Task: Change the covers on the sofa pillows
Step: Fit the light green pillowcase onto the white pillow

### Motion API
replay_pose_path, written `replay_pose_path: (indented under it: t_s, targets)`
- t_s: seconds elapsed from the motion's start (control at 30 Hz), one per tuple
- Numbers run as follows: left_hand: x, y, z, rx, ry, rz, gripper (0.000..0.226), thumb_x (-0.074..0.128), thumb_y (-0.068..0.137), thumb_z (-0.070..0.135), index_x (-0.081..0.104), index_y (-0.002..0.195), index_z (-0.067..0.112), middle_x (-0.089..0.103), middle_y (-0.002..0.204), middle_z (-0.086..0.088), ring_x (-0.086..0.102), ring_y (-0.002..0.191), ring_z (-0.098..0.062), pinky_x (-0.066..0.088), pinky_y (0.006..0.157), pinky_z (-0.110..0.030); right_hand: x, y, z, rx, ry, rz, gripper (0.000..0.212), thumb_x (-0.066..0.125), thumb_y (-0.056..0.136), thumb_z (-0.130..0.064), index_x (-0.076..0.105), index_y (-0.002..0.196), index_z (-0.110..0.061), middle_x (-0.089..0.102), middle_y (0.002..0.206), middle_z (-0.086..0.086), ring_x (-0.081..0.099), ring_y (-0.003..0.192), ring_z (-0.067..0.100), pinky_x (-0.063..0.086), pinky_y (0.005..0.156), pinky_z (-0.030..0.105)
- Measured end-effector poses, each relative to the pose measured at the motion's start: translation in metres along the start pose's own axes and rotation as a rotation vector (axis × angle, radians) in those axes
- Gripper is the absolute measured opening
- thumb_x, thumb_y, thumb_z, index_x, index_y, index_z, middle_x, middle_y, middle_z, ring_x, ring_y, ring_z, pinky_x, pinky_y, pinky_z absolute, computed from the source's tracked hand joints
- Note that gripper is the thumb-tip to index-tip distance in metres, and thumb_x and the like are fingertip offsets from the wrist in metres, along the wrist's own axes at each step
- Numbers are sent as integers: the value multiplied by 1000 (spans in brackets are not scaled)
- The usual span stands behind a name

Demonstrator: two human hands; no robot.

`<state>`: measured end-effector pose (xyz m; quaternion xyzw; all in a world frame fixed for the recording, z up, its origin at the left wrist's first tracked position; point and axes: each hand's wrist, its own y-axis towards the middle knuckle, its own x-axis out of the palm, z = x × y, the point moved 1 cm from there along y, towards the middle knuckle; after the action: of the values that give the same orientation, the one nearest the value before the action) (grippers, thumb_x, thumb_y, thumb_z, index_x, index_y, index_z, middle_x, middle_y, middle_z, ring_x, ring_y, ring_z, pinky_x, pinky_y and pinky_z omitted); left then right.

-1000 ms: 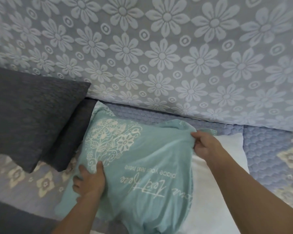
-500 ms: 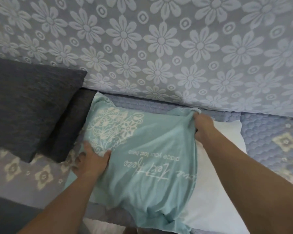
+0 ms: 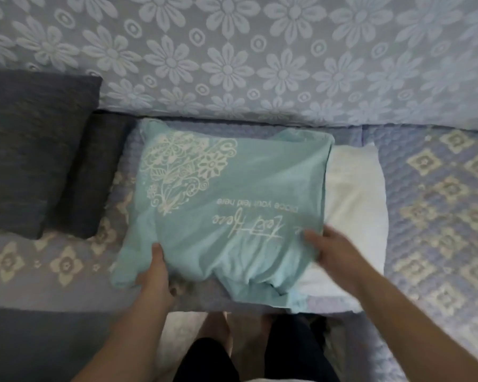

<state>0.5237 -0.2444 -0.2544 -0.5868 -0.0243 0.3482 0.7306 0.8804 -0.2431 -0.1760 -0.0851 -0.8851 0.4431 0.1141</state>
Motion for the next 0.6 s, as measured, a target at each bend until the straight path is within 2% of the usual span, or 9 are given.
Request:
replay_pose_path:
  t_s: [0.07, 0.1, 0.17, 0.23, 0.27, 0.33, 0.4, 0.5, 0.6]
  targets:
    - [-2, -6, -10, -111, -127, -263, 98, 72, 62, 81, 55, 139, 23, 66, 133, -8, 62, 122, -35, 58, 82, -44, 9, -25, 57, 99, -142, -71, 28, 66, 93, -9, 67, 122, -7, 74, 114, 10, 69, 109, 28, 54, 94, 37]
    - [2, -10, -11, -113, -159, -359, 86, 70, 70, 76, 58, 137, 23, 67, 132, -9, 62, 122, -35, 56, 88, -46, 14, -31, 81, 115, -250, -78, 26, 69, 92, -8, 69, 118, -9, 75, 110, 7, 69, 108, 25, 55, 90, 29]
    - [11, -21, -3, -109, -198, -390, 64, 66, 83, 66, 63, 130, 21, 70, 125, -10, 64, 117, -36, 51, 98, -56, 18, -31, 113, 116, -473, -51, 16, 68, 92, -13, 72, 107, -17, 76, 103, -1, 69, 101, 19, 50, 81, 20]
    - [9, -23, 21, 71, -122, -290, 49, 63, 91, 58, 66, 121, 20, 74, 112, -6, 70, 101, -30, 58, 83, -50, 11, -29, 124, 12, -754, 33, 9, 62, 95, -22, 70, 96, -25, 72, 94, -5, 68, 91, 19, 47, 75, 25]
    - [7, -24, 39, 214, -81, -184, 48, 63, 91, 58, 66, 118, 19, 74, 108, -1, 72, 95, -25, 59, 76, -43, 0, -28, 126, -124, -931, 91, 13, 58, 94, -23, 68, 88, -28, 68, 84, -6, 67, 81, 20, 46, 69, 27]
    - [-9, -27, 78, 485, 116, 22, 63, 67, 80, 68, 66, 116, 16, 73, 110, 4, 72, 97, -22, 58, 83, -41, -25, -37, 121, -477, -1256, 162, 21, 53, 92, -19, 65, 77, -28, 59, 69, -7, 62, 64, 22, 46, 64, 27]
    - [-17, -39, 99, 655, 217, 120, 61, 66, 80, 60, 65, 123, 16, 69, 119, 4, 67, 106, -19, 53, 96, -42, -43, -48, 109, -753, -1395, 285, 22, 57, 90, -15, 69, 72, -20, 62, 67, -4, 59, 63, 21, 47, 68, 32]
    - [-19, -44, 88, 577, 147, 131, 79, 65, 75, 58, 58, 134, 7, 66, 130, -5, 65, 115, -24, 53, 100, -49, -43, -72, 110, -644, -1330, 375, 26, 63, 90, -16, 65, 64, -15, 57, 61, -1, 51, 65, 21, 42, 68, 31]
    - [-48, -30, 75, 306, 283, 114, 52, 62, 95, 25, 52, 138, -2, 57, 141, -19, 60, 123, -35, 52, 97, -43, -52, -100, 131, -241, -1491, 215, 19, 58, 93, -15, 69, 78, -21, 64, 77, -4, 63, 76, 18, 41, 69, 24]
